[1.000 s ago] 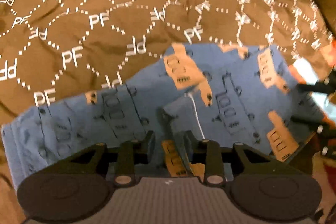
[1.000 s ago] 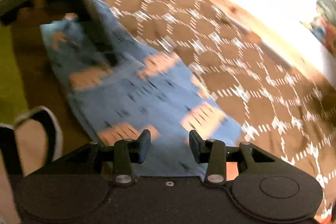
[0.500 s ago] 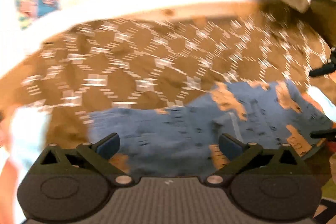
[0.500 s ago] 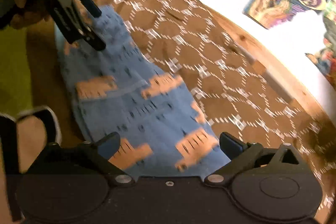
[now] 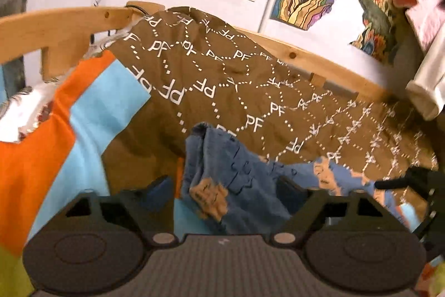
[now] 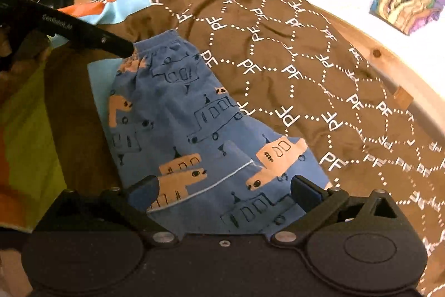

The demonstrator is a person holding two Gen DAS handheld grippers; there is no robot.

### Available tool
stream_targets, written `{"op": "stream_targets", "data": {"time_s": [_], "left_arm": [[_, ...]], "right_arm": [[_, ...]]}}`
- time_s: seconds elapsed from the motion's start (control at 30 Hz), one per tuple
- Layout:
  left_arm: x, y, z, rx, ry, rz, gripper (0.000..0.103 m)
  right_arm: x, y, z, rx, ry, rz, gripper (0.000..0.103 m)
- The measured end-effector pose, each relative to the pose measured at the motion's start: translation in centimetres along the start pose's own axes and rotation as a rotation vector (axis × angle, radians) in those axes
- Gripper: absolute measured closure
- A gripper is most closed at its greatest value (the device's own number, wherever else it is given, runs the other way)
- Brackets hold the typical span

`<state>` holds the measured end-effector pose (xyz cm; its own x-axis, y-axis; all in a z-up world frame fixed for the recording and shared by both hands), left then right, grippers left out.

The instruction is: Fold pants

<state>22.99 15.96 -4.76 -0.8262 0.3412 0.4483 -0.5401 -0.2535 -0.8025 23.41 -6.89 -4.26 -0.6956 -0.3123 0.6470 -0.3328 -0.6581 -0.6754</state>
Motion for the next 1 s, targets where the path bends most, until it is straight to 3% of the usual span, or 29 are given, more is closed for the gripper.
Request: {"op": "stream_targets", "data": {"time_s": [0.07,0.17,0.27,0.43,0.5,0.57,0.7,0.87,1.0], "left_arm": [[-0.7,0.0,-0.3,0.012,0.022,-0.012,0.036],[-1.7,0.1,-1.6,0.065,-0.038,-0.032,0.04],[-2.0,0.2,-2.5,0.109,-0.045,-0.032,0.043],[-3.5,0.5,-2.3,0.063,-0.083,-0.12,0.044],[-3.9,0.4,-2.3,0.068,-0.093,-0.138,0.05],[-4.1,0.3,-2.6,0.094,-0.115,-0.15,0.062],[-4.0,0.1,-3.2,0.167,-0.11,-0.15,0.062],[-4.3,0.0,-3.2,0.164,-0.154,-0.187,0.082],[-4.1,-0.3,-2.0,0.158,-0.179,-0.177,0.089]], "right_arm": [[-0.1,0.2,0.0,-0.038,0.0,0.003,0.004],[-0.4,0.7,0.0,-0.085,0.012,0.008,0.006],[-1.2,0.7,-0.5,-0.089,0.039,0.012,0.008],[-3.5,1.3,-0.9,-0.08,0.145,-0.006,0.01],[-4.2,1.7,-1.2,-0.081,0.14,-0.019,0.011],[-4.3,1.9,-1.2,-0.093,0.134,-0.019,0.011],[-4.3,1.6,-1.2,-0.086,0.12,-0.006,0.011],[-4.5,1.6,-1.2,-0.096,0.11,-0.007,0.011],[-4.7,1.6,-1.3,-0.085,0.118,-0.005,0.009]]}}
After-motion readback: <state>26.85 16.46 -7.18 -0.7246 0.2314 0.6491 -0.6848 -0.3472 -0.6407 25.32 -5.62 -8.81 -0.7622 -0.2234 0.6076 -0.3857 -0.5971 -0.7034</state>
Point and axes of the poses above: each gripper's, at about its wrist camera, not at the fingertips, and x roughly against the way its jaws point, z to its right, y to its underside, the point moved 8 cm from there along -x, roughly the way its jaws point, and after that the axes turned 14 degrees about y, right-handed, at the moved point
